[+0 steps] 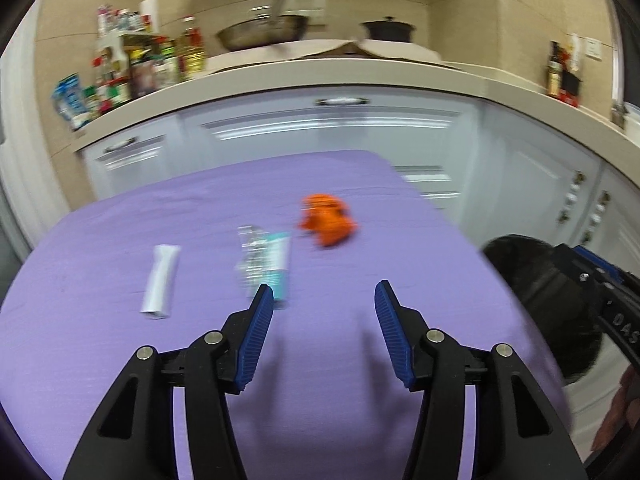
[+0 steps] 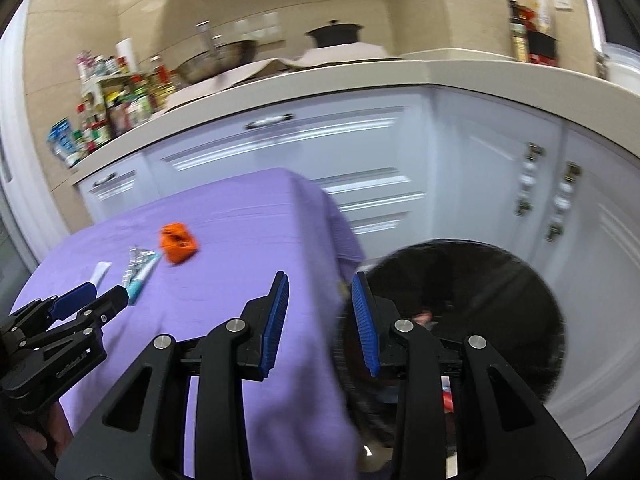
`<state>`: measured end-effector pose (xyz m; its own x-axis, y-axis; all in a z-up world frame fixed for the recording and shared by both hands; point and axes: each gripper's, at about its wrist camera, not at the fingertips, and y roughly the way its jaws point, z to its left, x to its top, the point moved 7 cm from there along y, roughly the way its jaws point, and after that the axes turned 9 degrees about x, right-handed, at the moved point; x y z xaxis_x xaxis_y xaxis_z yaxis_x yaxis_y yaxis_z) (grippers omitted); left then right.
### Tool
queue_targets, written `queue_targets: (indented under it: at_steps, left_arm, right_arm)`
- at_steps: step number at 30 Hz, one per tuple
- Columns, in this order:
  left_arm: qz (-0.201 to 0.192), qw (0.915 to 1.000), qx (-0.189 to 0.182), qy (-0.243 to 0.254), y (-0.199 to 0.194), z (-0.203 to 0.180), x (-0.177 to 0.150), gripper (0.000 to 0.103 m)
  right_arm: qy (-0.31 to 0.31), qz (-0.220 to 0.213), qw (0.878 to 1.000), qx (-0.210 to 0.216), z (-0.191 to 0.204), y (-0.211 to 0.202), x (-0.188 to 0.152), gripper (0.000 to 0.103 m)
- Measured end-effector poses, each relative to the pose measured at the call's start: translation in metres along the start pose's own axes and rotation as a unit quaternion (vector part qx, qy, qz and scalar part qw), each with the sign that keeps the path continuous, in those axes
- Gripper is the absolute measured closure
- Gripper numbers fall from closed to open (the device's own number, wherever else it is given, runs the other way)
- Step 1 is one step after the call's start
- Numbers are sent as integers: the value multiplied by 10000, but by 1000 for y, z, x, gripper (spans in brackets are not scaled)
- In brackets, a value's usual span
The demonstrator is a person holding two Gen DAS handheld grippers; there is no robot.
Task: Collect trash
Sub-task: 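Grasp the small white tube with the left tool while the right tool grasps the foil packet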
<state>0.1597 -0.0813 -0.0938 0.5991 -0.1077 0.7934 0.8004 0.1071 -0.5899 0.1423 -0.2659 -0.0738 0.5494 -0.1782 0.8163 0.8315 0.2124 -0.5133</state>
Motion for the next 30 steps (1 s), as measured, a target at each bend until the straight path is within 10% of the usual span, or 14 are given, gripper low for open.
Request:
queue_targets:
  at_steps: [11,22,30]
  left_arm:
    - [423,9942,837,-532,38,102,-5,46]
    - [1132,9906,581,-496,76,120,-15,44]
    - [1149,9916,409,-430,79,122,-15,89]
  right_arm:
    - [-471,282,9965,634,90,34,1,71]
    - [-786,562,9906,968,146,63,-1,70]
    - [-914,701,9872,1100,169,80,-2,70]
